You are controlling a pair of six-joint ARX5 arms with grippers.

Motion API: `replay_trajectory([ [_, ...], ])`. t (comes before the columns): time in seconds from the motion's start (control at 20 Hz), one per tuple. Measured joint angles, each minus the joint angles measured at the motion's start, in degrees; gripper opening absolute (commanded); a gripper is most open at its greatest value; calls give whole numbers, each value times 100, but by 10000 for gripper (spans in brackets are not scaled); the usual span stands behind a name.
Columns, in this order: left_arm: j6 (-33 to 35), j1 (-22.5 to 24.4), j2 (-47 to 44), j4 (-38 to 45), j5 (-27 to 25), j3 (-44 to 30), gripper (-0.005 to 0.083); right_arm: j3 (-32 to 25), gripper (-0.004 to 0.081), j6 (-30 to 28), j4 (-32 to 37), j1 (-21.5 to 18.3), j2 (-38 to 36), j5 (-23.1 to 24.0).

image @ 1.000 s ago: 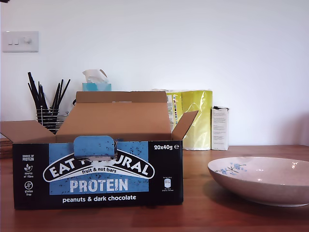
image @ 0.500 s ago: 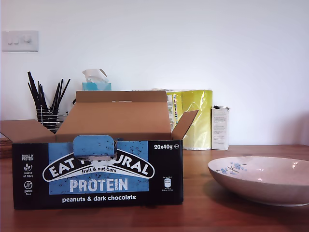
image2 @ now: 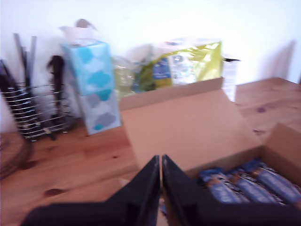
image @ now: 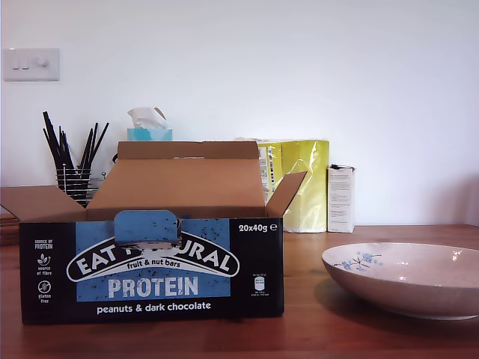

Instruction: Spread the side flaps of the carton box of snackbars

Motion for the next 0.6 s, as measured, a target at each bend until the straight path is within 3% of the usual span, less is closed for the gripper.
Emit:
replay_trajectory([
  [0.15,0,85,-262,44,214,-151,-21,-273,-13,35,-9,22,-417,0],
  [0.4,0,85,-1106,7,229,-1244,-21,-809,-13,-101,13,101,-1298,28],
  [0.6,24,85,-1880,-166,234,-1425,-21,-1032,-13,-181,-131,98,-1311,87],
])
